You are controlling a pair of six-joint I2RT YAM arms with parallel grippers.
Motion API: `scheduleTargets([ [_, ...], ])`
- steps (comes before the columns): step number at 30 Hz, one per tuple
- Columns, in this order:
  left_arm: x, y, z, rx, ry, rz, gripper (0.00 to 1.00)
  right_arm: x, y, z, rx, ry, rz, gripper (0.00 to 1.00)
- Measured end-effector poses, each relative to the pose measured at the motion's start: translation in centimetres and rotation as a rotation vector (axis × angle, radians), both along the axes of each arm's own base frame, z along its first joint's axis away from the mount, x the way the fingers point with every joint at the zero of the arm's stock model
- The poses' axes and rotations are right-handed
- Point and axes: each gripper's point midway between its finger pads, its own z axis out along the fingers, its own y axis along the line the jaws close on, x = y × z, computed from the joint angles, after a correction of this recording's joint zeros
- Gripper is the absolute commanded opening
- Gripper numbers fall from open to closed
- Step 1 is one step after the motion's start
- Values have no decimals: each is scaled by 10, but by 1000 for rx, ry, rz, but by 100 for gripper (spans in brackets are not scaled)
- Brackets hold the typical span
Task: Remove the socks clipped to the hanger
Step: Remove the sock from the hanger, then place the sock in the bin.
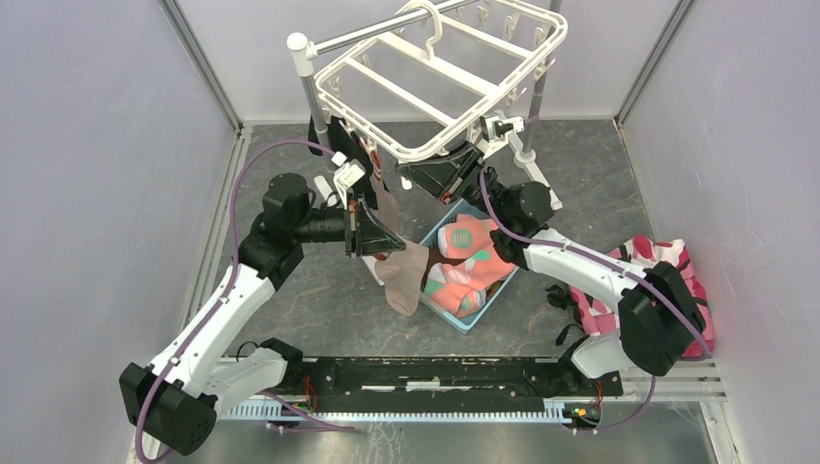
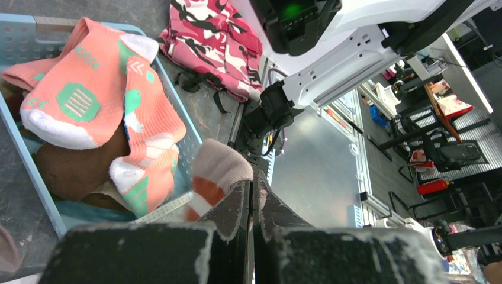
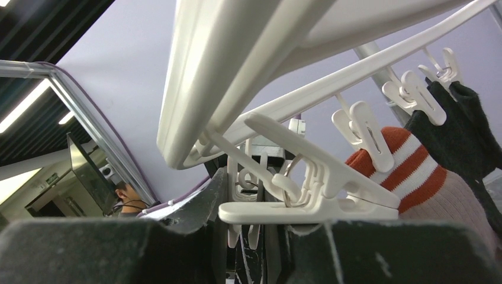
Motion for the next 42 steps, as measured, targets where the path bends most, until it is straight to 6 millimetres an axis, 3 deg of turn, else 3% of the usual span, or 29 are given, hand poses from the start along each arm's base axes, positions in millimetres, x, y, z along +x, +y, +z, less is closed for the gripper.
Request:
scheduleTargets([
  [1,0,-1,-3,7,2,-5,2,1,-1,-1,-11,4,-6,22],
  [3,-1,-5,-9,24,8,-23,2,3,-2,-3,-42,5,-23,54],
  [6,2,-14,-13,43,10,-41,2,3,-4,-8,-93,5,-43,81],
  [9,6,-20,-10,48,1,-50,2,-2,-8,-11,-150,-13,-62,92],
  [15,9,-22,6,28,-41,-46,2,-31,-24,-41,-287,-84,-70,96],
  [19,8,-21,13,15,-66,-44,2,-52,-34,-82,-395,-116,-43,89],
  [20,8,-21,14,13,-71,-43,2,-55,-34,-91,-417,-116,-35,83],
  [24,8,-21,17,6,-84,-42,2,-65,-35,-125,-493,-93,4,53],
  [26,9,-22,18,4,-89,-37,2,-67,-34,-133,-512,-84,21,32],
  [27,10,-22,18,2,-93,-35,2,-68,-33,-134,-515,-83,26,14],
  [28,10,-22,19,-1,-98,-34,3,-70,-33,-134,-515,-82,32,3],
  [29,10,-22,20,-2,-100,-33,9,-70,-32,-135,-518,-92,32,0],
  [33,11,-21,20,0,-99,-28,77,-68,-33,-144,-552,-74,22,0],
  [35,10,-20,19,10,-97,-21,97,-61,-38,-155,-615,-44,-17,0],
  [39,7,-14,15,37,-103,-3,100,-32,-62,-174,-726,21,-144,0],
  [42,3,-9,13,54,-117,5,100,-8,-92,-204,-849,110,-274,1],
])
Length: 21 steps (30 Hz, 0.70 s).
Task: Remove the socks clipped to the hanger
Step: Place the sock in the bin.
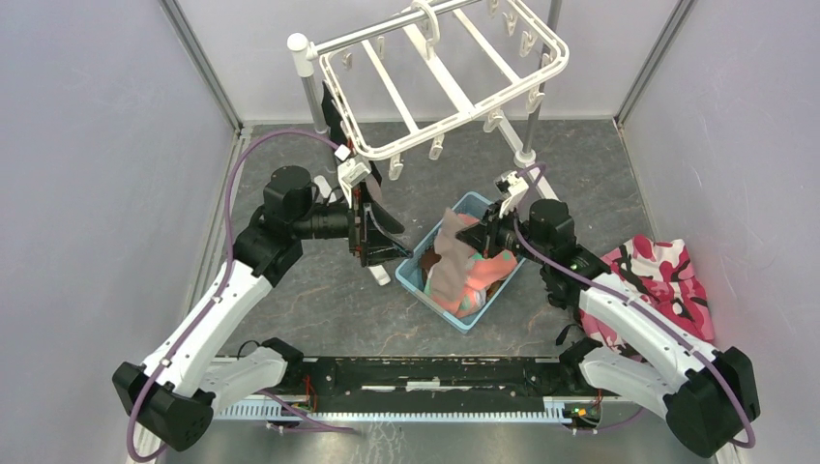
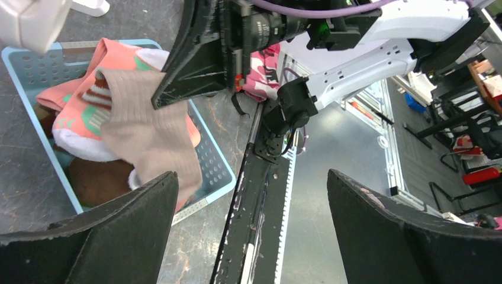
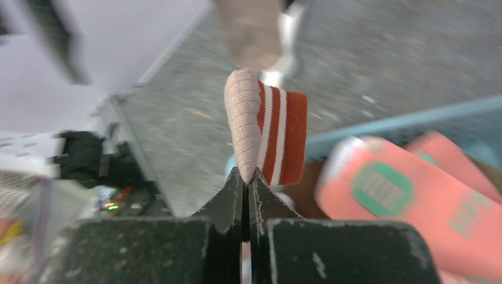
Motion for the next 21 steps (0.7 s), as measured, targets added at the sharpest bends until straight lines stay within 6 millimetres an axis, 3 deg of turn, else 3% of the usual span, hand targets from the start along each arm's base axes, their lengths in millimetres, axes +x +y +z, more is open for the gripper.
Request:
scheduleTargets([
  [2,-3,3,-1,9,-7,2,100,11,-18,-25,-94,42,-89,23],
  [6,-6,8,-7,37,-19,6,100,17,-50,-75,-290,116,-211,57],
  [8,-6,11,-11,57,-24,9,100,18,-64,-91,-370,141,-258,66],
  [11,-6,13,-14,74,-27,9,100,21,-84,-99,-457,139,-333,67],
  [13,-6,15,-15,81,-22,15,100,25,-97,-89,-482,104,-391,72],
  [17,-1,20,-7,91,-48,41,100,34,-104,-33,-398,-44,-463,85],
  [21,9,30,18,83,-105,92,100,39,-77,16,-247,-204,-397,96],
])
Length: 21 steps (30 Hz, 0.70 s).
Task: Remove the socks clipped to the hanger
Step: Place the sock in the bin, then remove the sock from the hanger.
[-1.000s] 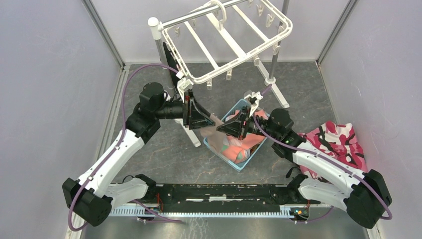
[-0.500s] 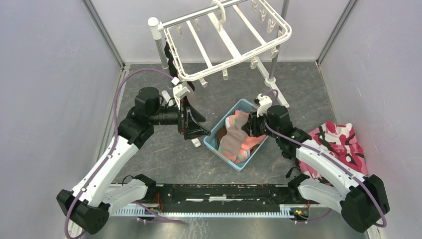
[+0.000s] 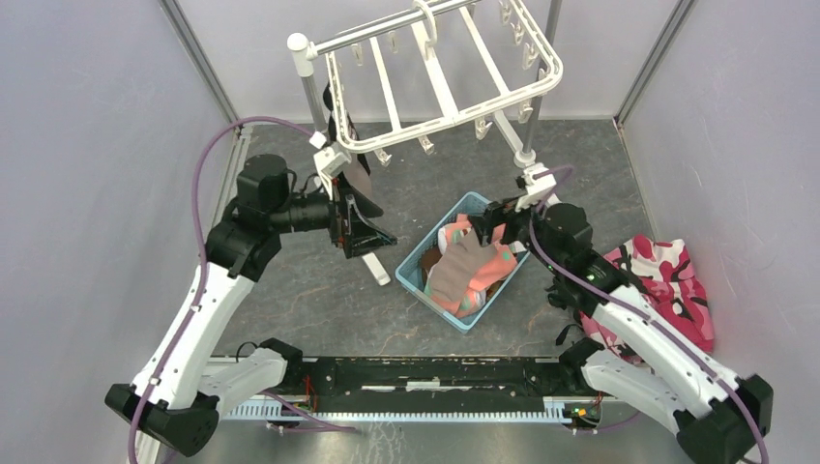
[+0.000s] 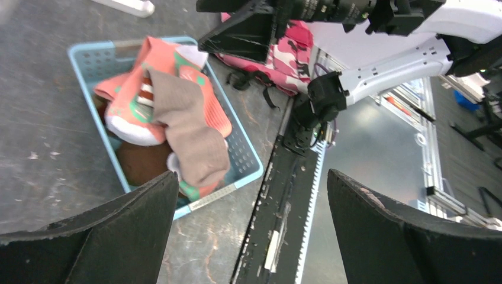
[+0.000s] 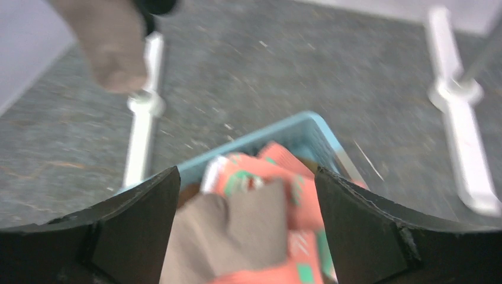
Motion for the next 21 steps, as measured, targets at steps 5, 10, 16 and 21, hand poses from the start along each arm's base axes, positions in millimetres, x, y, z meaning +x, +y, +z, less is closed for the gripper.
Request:
scheduleTargets([
  [5,10,18,32,-17,-57,61,100,6,75,7,40,-97,217,98],
  [10,26,47,36,-26,-18,137,100,21,168,-10,45,-113,418,98],
  [16,29,58,35,-32,12,161,100,57,223,14,140,-238,430,98],
  [21,29,60,37,-35,4,166,100,104,247,37,224,-331,314,98],
])
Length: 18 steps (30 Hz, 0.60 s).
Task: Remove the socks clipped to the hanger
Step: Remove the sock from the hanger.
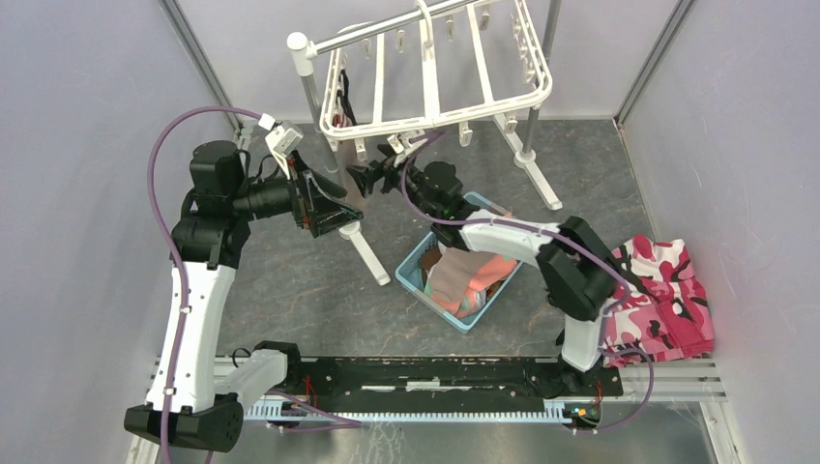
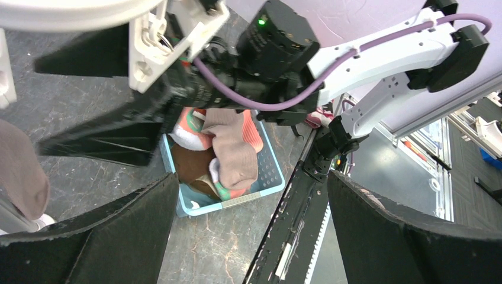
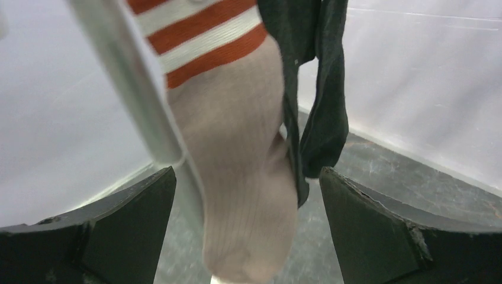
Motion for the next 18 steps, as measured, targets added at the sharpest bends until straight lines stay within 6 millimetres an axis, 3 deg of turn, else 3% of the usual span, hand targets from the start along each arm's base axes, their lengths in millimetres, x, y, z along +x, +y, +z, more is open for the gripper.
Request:
scheduleTargets([
  [4,-1,1,1,0,-3,3,100,32,20,2,50,-11,-53,96],
  [7,-3,1,3,-1,-13,3,100,49,34,-3,76,-4,-56,86],
  [12,-5,2,5,-2,-25,8,100,71,55,-9,146,31,-17,40],
  [15,-6,2,6,-2,-28,8,100,78,52,-10,198,61,0,5],
  [16,-7,2,6,-2,-29,8,100,79,50,-10,210,66,2,0],
  [18,-7,2,6,-3,-32,8,100,78,44,-8,251,71,10,0],
])
